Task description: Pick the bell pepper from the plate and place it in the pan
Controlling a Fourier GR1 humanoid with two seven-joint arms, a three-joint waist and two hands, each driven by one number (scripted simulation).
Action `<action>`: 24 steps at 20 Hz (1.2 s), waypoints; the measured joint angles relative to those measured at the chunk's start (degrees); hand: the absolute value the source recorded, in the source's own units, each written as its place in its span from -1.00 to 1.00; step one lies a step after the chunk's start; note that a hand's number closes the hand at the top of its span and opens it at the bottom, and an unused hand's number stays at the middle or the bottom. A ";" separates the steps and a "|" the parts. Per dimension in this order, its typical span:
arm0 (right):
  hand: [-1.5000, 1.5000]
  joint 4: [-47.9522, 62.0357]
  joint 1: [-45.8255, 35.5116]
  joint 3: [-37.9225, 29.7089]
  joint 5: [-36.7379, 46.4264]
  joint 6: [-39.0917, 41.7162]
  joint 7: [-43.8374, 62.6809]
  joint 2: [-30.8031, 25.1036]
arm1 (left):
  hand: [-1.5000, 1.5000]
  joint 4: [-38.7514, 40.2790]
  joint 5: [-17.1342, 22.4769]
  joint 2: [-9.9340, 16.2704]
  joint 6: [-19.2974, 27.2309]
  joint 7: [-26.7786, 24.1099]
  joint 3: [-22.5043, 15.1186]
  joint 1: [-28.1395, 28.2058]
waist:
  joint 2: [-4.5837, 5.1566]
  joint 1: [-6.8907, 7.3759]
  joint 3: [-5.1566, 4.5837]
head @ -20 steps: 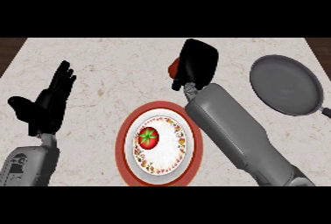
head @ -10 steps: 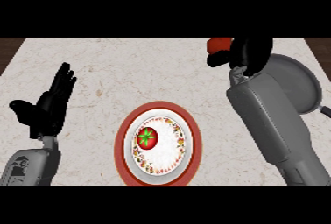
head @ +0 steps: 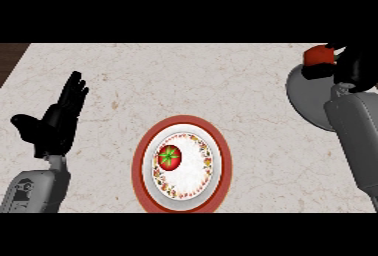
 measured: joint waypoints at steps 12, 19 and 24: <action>1.00 29.42 -1.57 -11.90 -5.75 -12.41 -23.69 -8.62 | 0.00 -0.04 -1.12 -1.45 -0.04 -0.27 -1.27 -0.75 | 0.72 1.72 0.15; -1.00 37.32 -2.76 -20.12 -16.13 -5.61 -33.76 -8.51 | 0.00 0.05 -1.05 -1.55 -0.17 0.09 -1.16 -1.82 | 1.09 2.38 0.32; -1.00 41.43 -3.08 -24.75 -21.61 0.54 -40.80 -9.08 | 0.00 0.42 -1.36 -1.69 -0.30 0.20 -1.48 -2.27 | 1.28 2.73 0.35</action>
